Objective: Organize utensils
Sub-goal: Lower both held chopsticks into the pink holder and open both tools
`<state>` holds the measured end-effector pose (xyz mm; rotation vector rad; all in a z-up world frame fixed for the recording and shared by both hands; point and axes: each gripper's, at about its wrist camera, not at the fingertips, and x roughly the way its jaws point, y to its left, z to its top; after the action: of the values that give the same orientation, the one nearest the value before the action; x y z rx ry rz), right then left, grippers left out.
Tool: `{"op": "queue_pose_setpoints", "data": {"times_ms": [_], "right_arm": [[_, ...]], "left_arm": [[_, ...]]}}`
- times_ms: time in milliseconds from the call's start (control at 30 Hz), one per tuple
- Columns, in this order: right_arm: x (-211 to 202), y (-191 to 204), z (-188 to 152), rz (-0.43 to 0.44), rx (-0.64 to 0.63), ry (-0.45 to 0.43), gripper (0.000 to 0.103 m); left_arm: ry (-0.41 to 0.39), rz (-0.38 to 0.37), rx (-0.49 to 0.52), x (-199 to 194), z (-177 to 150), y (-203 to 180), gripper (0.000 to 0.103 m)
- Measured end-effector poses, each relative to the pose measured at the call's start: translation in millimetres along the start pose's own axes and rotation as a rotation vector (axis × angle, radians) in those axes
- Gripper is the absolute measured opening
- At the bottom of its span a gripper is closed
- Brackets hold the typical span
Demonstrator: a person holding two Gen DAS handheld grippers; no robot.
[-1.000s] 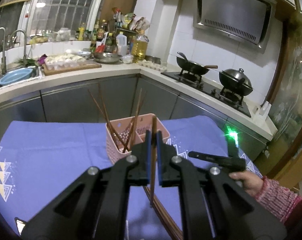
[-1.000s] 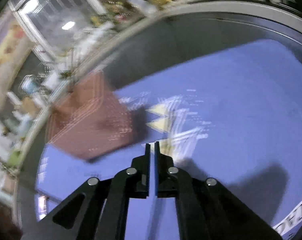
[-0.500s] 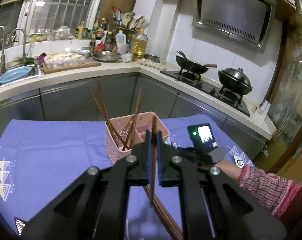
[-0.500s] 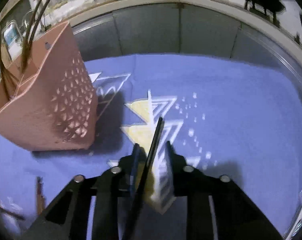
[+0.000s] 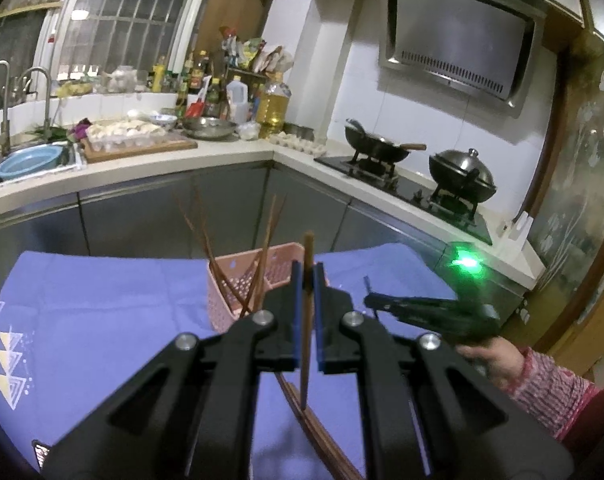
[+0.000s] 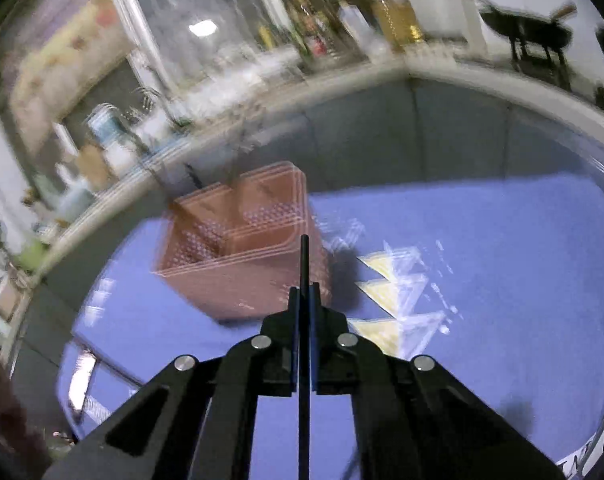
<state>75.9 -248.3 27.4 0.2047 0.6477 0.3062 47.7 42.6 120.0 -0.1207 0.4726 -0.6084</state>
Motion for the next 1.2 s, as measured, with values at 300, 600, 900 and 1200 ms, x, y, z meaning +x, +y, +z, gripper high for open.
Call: {"op": "queue_pose_setpoints", "data": {"times_ms": [300,600,900,1200], "right_arm": [[-59.6,69.0,47.3,0.098,-0.123,-0.302,0.004],[-33.9,113.0,125.0,0.025,-0.137,-0.620,0.004],[34.7,109.5,122.8,-0.025,-0.119,-0.719,0.004],[81.8,92.6,78.0,0.024,-0.152,-0.545,0.005]], "left_arm": [[-0.075,0.001,0.037,-9.9,36.4,-11.5,0.005],[-0.200,0.114,0.077,5.4,93.7,-9.3,0.005],[-0.173,0.213,0.070,65.5,90.4,24.5,0.005],[-0.025,0.218,0.065,123.2,44.0,42.9,0.005]]}}
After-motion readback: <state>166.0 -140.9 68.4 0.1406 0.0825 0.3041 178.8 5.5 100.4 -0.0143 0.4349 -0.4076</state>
